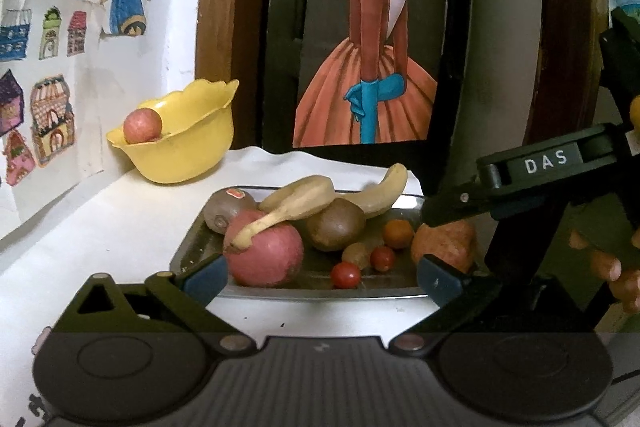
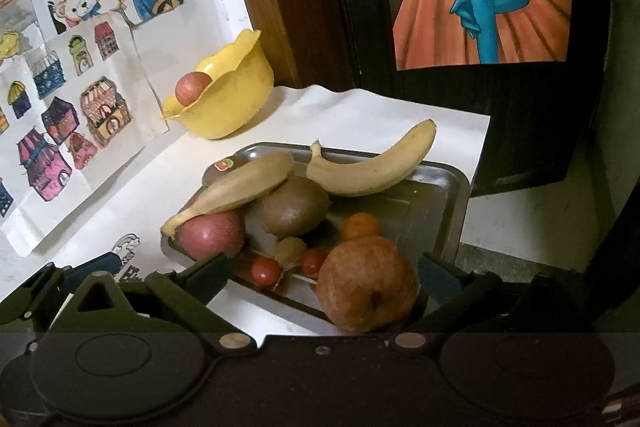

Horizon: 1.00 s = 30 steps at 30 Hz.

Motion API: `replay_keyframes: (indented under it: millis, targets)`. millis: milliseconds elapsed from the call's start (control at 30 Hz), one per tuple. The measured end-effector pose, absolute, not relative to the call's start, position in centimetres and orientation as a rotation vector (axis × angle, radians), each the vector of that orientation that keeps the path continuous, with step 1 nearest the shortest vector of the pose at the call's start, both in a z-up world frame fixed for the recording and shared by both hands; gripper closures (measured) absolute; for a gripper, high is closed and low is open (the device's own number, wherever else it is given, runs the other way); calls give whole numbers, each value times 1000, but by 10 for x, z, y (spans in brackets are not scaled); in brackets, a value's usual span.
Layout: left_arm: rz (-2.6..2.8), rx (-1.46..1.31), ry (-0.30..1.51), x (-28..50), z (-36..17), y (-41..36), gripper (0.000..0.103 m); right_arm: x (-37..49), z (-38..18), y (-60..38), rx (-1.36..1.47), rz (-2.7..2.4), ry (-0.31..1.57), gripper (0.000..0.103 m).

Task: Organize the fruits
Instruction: 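Lift both tools up and away from the metal tray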

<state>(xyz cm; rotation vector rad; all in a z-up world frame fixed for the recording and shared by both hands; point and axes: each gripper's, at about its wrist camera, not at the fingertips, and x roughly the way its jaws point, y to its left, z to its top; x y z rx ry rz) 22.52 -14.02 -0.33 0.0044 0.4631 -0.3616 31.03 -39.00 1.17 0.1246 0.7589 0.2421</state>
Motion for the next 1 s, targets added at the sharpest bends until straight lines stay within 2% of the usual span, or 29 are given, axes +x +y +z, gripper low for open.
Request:
replay_keyframes:
  millis: [1000]
  targets:
    - [-248, -98, 310, 127, 44, -58, 0, 159, 63, -354, 27, 163, 453, 1]
